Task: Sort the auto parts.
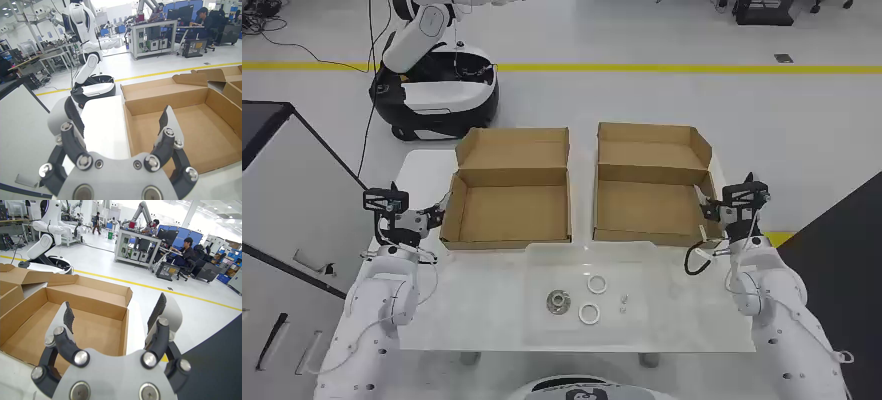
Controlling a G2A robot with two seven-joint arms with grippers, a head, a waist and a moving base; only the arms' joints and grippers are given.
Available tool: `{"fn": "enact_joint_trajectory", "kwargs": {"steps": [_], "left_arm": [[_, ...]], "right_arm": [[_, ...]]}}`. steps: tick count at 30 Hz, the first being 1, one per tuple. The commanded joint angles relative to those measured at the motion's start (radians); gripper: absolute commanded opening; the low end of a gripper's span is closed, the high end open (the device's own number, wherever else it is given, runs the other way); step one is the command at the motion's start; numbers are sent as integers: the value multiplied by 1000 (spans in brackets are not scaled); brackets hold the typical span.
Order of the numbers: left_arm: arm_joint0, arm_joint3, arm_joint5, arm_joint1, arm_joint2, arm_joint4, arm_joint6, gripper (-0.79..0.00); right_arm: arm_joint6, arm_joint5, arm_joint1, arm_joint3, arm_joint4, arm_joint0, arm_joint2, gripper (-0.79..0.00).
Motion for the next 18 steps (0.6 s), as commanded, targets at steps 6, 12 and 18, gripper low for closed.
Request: {"fn": "enact_joint_trajectory", "kwargs": {"steps": [6,12,18], "left_arm": [[0,0,0,0,0,0,0,-1],[0,0,0,0,0,0,0,0],[0,0,0,0,0,0,0,0]], "right_arm": [[0,0,0,0,0,0,0,-1],[0,0,0,0,0,0,0,-1],[-12,-26,2,-36,-23,2,14,0]]}}
